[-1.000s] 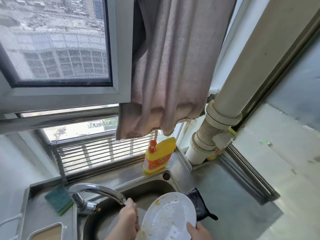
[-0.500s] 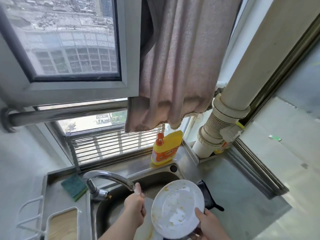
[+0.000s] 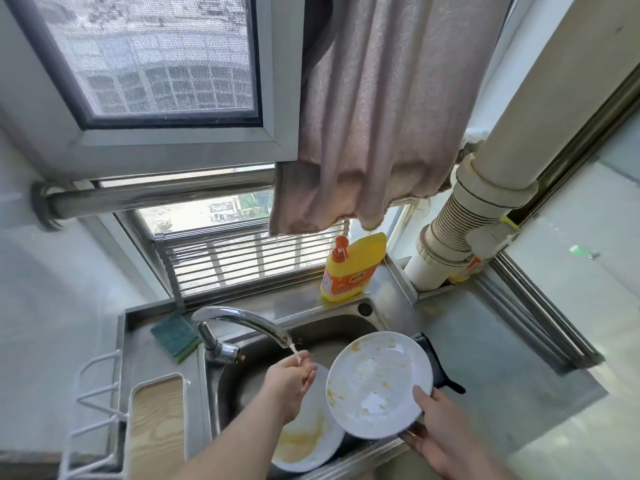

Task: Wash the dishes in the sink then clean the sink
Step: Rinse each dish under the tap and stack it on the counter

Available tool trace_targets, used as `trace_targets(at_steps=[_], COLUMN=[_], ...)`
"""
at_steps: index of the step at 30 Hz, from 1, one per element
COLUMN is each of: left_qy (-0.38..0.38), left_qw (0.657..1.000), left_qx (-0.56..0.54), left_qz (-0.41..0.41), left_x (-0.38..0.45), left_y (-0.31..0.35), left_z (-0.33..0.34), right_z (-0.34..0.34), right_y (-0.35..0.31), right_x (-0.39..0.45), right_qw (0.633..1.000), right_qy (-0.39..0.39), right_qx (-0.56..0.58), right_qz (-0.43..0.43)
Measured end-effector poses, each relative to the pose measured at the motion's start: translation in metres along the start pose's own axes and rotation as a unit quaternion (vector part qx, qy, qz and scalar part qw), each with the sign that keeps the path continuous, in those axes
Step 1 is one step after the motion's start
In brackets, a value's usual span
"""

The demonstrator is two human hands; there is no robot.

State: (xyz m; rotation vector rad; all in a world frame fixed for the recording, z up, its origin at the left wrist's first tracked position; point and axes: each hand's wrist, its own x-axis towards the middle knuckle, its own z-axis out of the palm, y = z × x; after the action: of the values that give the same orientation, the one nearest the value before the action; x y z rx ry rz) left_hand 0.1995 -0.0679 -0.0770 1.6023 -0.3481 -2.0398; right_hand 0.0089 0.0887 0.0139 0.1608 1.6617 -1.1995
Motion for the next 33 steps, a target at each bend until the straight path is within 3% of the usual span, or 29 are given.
trace_targets(at_steps=[7,11,16,24,28,33], left_qy=[0.071,0.037,-0.030,0.065,0.023,0.005], left_qw=[0.994,0.997,0.999,0.994,1.000,0.998], left_qx=[0.077,0.052,0.012,0.086,0.012,0.055], left_qz=[-0.030,-0.040,0.016,-0.006,-0.006,0.042], left_x=[0.000,0.008,0.005,0.005,0.008,0.010], left_y=[0.012,0.008,0.010,0.017,0.016,0.013], left_z=[0.005,0.012,0.012,0.017,0.017,0.006], right_z=[0.009,0.010,0.009,0.009,0.010,0.012], right_y=[-0.002,-0.003,-0.002,-0.003,-0.002,0.001], right_x=[-0.003,-0.002,0.001,0.000,0.002,0.003], right_qw=[1.000,1.000,1.000,0.999,0.999,0.999], right_qy=[-0.004,-0.009,-0.015,-0.029,-0.034,-0.042], right_qx=[0.001,0.004,0.006,0.012,0.014,0.019], right_qz=[0.007,0.011,0.015,0.011,0.010,0.018])
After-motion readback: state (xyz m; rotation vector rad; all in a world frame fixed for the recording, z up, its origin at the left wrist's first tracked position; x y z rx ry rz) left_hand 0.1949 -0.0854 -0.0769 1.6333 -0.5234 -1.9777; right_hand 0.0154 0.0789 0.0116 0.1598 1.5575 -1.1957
